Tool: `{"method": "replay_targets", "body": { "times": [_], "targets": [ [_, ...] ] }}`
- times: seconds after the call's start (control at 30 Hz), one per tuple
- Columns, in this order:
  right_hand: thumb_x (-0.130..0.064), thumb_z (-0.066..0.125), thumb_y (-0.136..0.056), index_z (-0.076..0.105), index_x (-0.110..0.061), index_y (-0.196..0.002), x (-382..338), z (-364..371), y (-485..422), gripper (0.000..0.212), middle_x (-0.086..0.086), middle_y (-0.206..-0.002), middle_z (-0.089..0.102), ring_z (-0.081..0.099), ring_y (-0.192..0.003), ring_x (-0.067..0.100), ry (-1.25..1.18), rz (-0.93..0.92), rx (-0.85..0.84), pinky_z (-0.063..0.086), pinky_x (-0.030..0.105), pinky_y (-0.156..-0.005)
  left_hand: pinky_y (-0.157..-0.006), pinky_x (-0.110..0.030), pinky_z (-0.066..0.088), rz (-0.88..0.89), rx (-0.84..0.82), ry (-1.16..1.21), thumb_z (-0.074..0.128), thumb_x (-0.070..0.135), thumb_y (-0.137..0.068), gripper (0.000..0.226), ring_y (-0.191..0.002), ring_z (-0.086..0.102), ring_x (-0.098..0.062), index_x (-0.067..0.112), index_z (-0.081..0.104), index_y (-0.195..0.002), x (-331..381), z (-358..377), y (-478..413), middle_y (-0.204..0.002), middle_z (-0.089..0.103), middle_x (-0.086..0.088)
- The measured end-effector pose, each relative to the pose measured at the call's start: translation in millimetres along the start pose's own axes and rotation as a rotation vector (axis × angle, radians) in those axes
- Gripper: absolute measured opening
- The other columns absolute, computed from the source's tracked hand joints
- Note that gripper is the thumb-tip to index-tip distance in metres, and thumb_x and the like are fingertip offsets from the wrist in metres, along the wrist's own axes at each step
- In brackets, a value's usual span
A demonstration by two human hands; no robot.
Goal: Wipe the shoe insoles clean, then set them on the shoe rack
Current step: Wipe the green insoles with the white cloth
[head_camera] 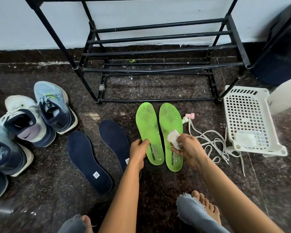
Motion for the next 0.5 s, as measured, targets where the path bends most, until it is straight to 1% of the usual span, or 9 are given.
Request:
{"method": "replay_targets", "body": {
  "times": [0.03,0.07,0.13,0.23,0.3,0.4,0.47,0.5],
  "targets": [
    [-0.001,0.045,-0.089,0.054,-0.008,-0.076,-4.5,2.2,4.6,0.018,0.015,-0.093,0.063,0.062,-0.082,0.023,-0.006,-0.012,-0.016,0.056,0.038,-0.080,-0.078,-0.037,0.051,-0.038,-0.030,0.117,0.059,0.011,-0.089,0.011,-0.085,0.065,-0.023,0.010,0.068,-0.096,0.4,0.6,4.6,-0.095,0.073,-0.013],
    [-0.003,0.047,-0.091,0.057,-0.006,-0.081,-9.1,5.4,9.5,0.014,0.016,-0.092,0.065,0.064,-0.079,0.023,-0.023,-0.020,-0.042,0.057,0.036,-0.078,-0.080,-0.039,0.053,-0.058,-0.053,0.215,0.058,0.007,-0.091,0.012,-0.085,0.066,-0.024,0.006,0.067,-0.099,3.6,0.2,10.4,-0.094,0.072,-0.014],
    [-0.006,0.051,-0.093,0.060,-0.001,-0.095,-18.1,12.9,20.3,0.010,0.017,-0.091,0.069,0.068,-0.074,0.021,-0.034,-0.032,-0.106,0.059,0.031,-0.070,-0.078,-0.039,0.054,-0.070,-0.085,0.327,0.055,0.000,-0.092,0.013,-0.082,0.066,-0.024,0.003,0.064,-0.100,12.1,-2.3,20.5,-0.092,0.070,-0.013],
    [-0.002,0.050,-0.094,0.060,0.004,-0.099,-31.7,25.5,39.9,0.013,0.016,-0.085,0.070,0.069,-0.068,0.018,0.035,-0.048,-0.185,0.058,0.026,-0.059,-0.074,-0.036,0.054,-0.057,-0.067,0.360,0.052,0.000,-0.091,0.020,-0.082,0.064,-0.024,0.000,0.063,-0.107,27.1,-16.8,35.3,-0.097,0.068,-0.015],
    [0.002,0.047,-0.094,0.059,0.005,-0.098,-41.9,34.2,53.0,0.013,0.018,-0.085,0.069,0.069,-0.067,0.018,0.093,-0.059,-0.211,0.058,0.025,-0.059,-0.073,-0.036,0.053,-0.056,-0.042,0.372,0.050,0.002,-0.089,0.027,-0.084,0.063,-0.026,-0.001,0.062,-0.113,37.0,-27.2,43.8,-0.101,0.067,-0.017],
    [0.009,0.044,-0.093,0.056,0.008,-0.095,-61.7,49.4,78.4,0.012,0.022,-0.088,0.066,0.070,-0.069,0.021,0.111,-0.069,-0.253,0.058,0.026,-0.059,-0.070,-0.037,0.052,-0.040,-0.037,0.403,0.045,0.003,-0.086,0.033,-0.078,0.062,-0.029,0.000,0.059,-0.115,57.4,-38.2,66.4,-0.096,0.065,-0.018],
    [0.013,0.042,-0.092,0.052,0.014,-0.101,-75.4,58.3,94.9,0.013,0.026,-0.095,0.063,0.068,-0.076,0.028,0.075,-0.053,-0.279,0.059,0.030,-0.060,-0.069,-0.038,0.052,-0.017,-0.032,0.439,0.042,0.002,-0.085,0.034,-0.076,0.061,-0.030,0.000,0.058,-0.115,71.8,-42.5,81.6,-0.094,0.063,-0.019],
    [0.015,0.042,-0.091,0.050,0.016,-0.106,-83.0,62.4,104.5,0.017,0.029,-0.099,0.061,0.067,-0.079,0.031,0.044,-0.046,-0.293,0.060,0.032,-0.059,-0.070,-0.040,0.052,-0.004,-0.020,0.458,0.041,0.002,-0.084,0.034,-0.077,0.061,-0.032,0.000,0.058,-0.114,79.7,-46.2,91.1,-0.095,0.062,-0.020]
  ]
}}
Point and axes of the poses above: each hand's wrist, its own y-axis away from the middle knuckle, its own z-axis out of the palm, x = y × z, the point moved 6 cm from there along -y, towards the middle knuckle
